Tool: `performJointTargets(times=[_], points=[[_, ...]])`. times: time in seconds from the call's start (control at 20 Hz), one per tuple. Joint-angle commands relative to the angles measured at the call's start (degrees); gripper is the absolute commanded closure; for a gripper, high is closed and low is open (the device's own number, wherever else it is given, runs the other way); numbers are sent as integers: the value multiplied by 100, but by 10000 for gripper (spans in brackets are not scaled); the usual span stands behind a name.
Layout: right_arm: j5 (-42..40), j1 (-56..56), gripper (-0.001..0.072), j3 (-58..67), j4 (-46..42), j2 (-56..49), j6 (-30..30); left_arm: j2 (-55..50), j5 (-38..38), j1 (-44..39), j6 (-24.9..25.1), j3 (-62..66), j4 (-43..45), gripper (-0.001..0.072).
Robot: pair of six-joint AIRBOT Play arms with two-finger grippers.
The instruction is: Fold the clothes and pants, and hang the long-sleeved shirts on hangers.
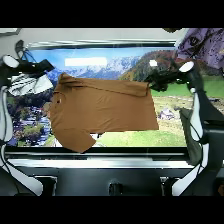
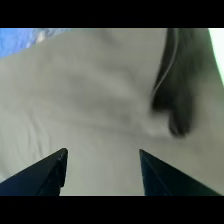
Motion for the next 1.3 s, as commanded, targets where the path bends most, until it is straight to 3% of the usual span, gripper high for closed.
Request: performJointTargets(times=[0.0,0.05,0.1,0.2,0.45,0.6,0.8,1.25], points=[[1394,-350,188,2,-925,752,-1274,501,-1539,612,190,68,26,73],[1805,-450,187,-26,-1360,942,-1484,632,-1982,802,299,57,26,73],[1810,-708,188,-205,-1080,1154,-1327,754,-2319,962,396,-42,26,73],[1902,-1137,188,-870,-719,1576,-1604,1104,-2579,1281,367,-667,4,74],[1593,-1926,162,-3827,-260,2472,-2087,2463,-2081,1786,389,-3550,2,74],[1108,-1873,162,-4909,-26,2503,-2446,2914,-1733,1755,389,-4540,4,74],[289,-1840,161,-5508,219,2494,-2861,2931,-1576,1670,389,-4721,4,74],[267,-1838,162,-5600,758,1853,-3346,2929,-1429,1655,389,-4721,4,73]])
